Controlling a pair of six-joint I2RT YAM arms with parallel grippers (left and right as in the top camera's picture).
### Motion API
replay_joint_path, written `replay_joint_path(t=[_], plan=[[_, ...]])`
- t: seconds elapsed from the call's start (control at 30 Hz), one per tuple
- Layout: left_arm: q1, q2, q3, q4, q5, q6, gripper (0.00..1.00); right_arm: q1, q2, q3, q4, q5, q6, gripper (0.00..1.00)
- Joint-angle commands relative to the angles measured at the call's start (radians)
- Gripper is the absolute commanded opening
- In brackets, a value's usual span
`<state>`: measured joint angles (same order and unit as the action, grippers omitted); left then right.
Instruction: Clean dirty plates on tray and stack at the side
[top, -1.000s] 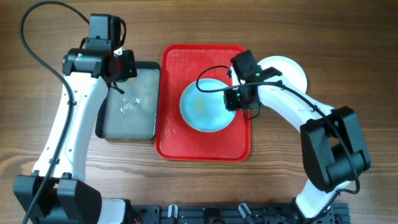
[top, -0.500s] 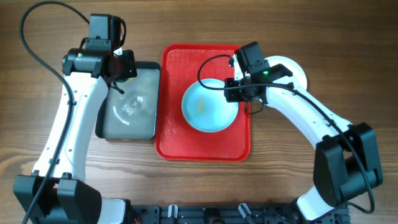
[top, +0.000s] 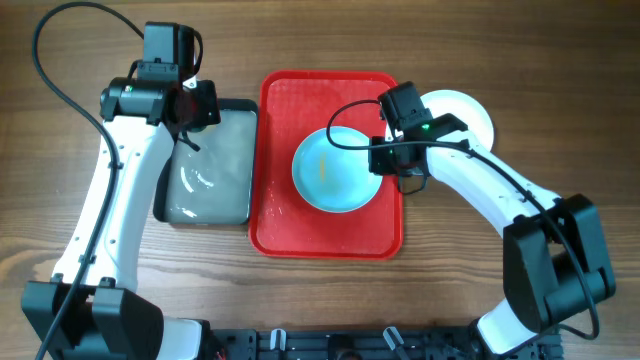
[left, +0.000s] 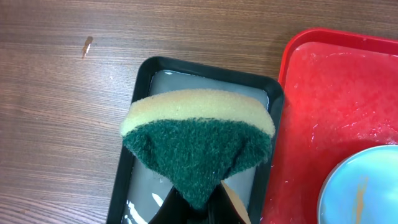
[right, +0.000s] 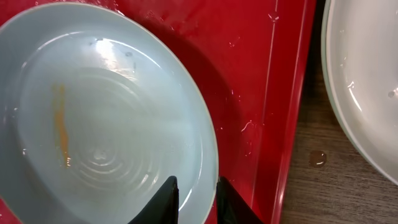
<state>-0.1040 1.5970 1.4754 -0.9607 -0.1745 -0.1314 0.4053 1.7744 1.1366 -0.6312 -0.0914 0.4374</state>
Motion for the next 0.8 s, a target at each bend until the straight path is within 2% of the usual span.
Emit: replay_joint_path(t=[0.0,0.3,0.53,0.77], plan=[[-0.002,0.008,-0.006,0.006,0.002,0.02,0.04,-0.002,0.004,-0.06,0.058,0.019,0.037,0.21],[-0.002,0.008,-0.006,0.006,0.002,0.02,0.04,-0.002,0.004,-0.082,0.081,0.017,0.063,0.2],[-0.002,0.008,-0.006,0.001,0.002,0.02,0.04,-0.001,0.004,-0.115,0.11,0.016,0.116,0.12],[-0.002,0.008,-0.006,0.001,0.002,0.02,0.04,0.0,0.004,-0.115,0.122,0.016,0.134,0.12]])
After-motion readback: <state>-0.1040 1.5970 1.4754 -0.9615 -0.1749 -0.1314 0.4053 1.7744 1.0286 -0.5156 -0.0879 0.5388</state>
